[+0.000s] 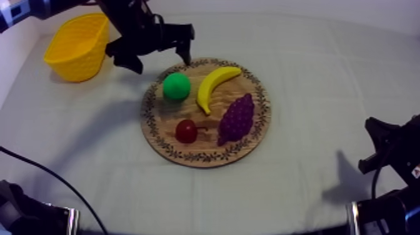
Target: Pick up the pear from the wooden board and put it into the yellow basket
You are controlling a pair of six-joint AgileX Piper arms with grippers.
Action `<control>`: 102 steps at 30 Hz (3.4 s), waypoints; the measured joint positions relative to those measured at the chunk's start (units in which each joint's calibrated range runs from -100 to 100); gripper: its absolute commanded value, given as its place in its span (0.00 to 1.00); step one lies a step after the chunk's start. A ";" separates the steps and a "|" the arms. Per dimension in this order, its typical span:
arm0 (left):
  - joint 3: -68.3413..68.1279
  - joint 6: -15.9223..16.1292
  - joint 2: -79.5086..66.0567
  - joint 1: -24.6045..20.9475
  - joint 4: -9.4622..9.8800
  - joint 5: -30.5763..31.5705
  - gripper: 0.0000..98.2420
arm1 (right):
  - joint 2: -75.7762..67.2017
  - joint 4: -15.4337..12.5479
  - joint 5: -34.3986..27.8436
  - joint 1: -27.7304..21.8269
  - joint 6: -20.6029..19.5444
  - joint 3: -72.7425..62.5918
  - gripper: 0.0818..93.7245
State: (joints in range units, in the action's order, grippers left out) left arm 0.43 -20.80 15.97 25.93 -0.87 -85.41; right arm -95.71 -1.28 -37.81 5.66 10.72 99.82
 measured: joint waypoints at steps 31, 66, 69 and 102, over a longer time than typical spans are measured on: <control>13.50 2.12 26.75 -2.25 -1.66 1.61 0.68 | 0.00 0.00 0.00 0.00 0.01 0.00 0.00; 11.24 2.74 12.44 -1.95 -0.87 -6.42 0.38 | 0.00 0.00 0.00 0.00 0.01 0.00 0.00; 11.99 2.67 8.86 -1.87 -0.55 -8.16 0.38 | 0.00 0.00 0.00 0.00 0.01 0.00 0.00; 13.05 4.53 -1.05 -8.35 2.36 -13.70 0.37 | 0.00 0.00 0.00 0.00 -0.01 0.00 0.00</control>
State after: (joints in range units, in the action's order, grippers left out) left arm 13.48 -16.27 14.92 17.58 1.49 -99.11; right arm -95.71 -1.28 -37.81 5.66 10.71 99.82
